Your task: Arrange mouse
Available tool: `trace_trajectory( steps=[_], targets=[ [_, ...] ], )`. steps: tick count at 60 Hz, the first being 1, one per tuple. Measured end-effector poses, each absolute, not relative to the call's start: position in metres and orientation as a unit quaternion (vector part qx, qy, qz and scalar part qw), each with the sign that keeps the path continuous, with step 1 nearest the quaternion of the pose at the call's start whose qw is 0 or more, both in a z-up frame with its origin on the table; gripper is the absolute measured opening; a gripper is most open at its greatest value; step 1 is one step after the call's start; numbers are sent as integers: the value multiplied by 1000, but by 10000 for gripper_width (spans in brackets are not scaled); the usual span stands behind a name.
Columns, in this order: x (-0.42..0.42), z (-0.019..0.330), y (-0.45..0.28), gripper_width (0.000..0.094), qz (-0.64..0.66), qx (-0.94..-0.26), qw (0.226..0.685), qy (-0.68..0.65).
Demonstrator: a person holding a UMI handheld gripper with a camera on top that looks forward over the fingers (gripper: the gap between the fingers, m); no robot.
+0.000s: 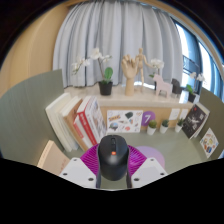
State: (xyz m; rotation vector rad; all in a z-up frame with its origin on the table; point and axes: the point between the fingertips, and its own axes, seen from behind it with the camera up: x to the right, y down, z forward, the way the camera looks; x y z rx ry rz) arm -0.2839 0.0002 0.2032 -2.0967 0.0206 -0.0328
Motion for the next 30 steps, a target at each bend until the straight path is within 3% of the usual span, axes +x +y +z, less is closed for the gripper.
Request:
trace_trajectory(
  steps=[6,12,18,30],
  targets=[
    [-241,268,25,348,-37,-836,547,18],
    [-195,282,51,348,-54,-828,558,28],
    [-160,238,72,347,-43,-845,532,39],
    [-120,93,80,347,-34,-902,429,41]
  ],
)
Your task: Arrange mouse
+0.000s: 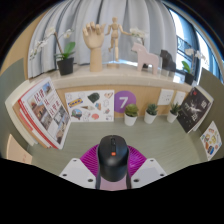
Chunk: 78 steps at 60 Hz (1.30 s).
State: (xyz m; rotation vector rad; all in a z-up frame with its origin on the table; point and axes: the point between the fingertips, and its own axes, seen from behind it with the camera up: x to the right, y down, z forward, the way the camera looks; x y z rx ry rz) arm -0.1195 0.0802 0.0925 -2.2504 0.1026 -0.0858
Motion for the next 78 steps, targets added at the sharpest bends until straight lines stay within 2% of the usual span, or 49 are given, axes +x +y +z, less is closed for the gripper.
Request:
trace_trajectory(
  steps=[6,11,19,25,38,43,46,49,69,78],
  targets=[
    [-117,40,74,347,-18,-919,392,34],
    [-117,13,69,347,-9,-929,370,24],
    [-122,-16,61,364,7,-937,349,19],
    [-121,-14,63,383,3,-931,364,23],
    [-122,-16,63,537,2,-934,357,26],
    [-132,-14,60,733,18,-938,346,15],
    [-128,-13,54,805,2,-943,333,6],
    [-125,-3,46,851,-19,-944,328,-8],
    [-154,159,-32,850,-16,-916,401,3],
    [-166,214,-80,849,-14,-902,430,12]
  ],
)
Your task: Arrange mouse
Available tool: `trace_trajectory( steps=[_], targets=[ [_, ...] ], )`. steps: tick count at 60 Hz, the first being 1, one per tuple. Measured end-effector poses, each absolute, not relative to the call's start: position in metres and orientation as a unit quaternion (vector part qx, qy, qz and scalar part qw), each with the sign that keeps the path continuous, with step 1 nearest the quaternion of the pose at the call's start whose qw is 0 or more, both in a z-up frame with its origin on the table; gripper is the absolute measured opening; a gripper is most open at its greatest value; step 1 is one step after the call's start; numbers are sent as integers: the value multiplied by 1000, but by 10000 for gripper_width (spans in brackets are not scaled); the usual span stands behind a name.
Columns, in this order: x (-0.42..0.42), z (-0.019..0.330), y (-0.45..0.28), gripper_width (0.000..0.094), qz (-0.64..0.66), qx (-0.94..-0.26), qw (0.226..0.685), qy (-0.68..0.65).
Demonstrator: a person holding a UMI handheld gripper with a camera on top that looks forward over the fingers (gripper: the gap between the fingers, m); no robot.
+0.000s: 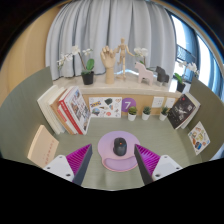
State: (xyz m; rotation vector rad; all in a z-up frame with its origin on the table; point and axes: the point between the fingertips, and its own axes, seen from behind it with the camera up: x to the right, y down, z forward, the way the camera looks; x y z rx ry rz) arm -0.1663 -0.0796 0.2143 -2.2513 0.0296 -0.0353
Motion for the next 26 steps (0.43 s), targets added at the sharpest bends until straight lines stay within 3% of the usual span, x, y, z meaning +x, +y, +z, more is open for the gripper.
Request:
trace_trajectory(
  steps=[11,26],
  targets=[
    [-178,254,-127,850,-10,-888,460,21],
    [-193,278,-162,849,-3,-873,487,17]
  ],
)
